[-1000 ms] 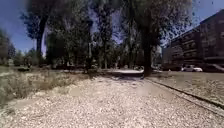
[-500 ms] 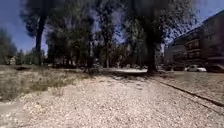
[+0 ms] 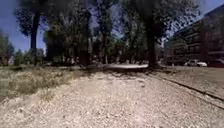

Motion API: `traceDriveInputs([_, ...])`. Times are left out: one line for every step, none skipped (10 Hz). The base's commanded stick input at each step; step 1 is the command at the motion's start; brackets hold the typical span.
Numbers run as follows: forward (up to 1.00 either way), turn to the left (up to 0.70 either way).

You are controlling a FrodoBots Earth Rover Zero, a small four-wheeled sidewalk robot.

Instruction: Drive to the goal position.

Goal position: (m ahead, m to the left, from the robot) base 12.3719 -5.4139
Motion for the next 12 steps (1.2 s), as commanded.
traceDriveInputs([0.7, 0.0])
traceDriveInputs([0.7, 0.0])
traceDriveInputs([0.7, 0.0])
traceDriveInputs([0.7, 0.0])
traceDriveInputs([0.7, 0.0])
traceDriveInputs([0.7, 0.0])
traceDriveInputs([0.74, 0.0])
traceDriveInputs([0.85, 0.0])
traceDriveInputs([0.85, 0.0])
traceDriveInputs([0.85, 0.0])
traceDriveInputs([0.85, 0.0])
traceDriveInputs([0.85, 0.0])
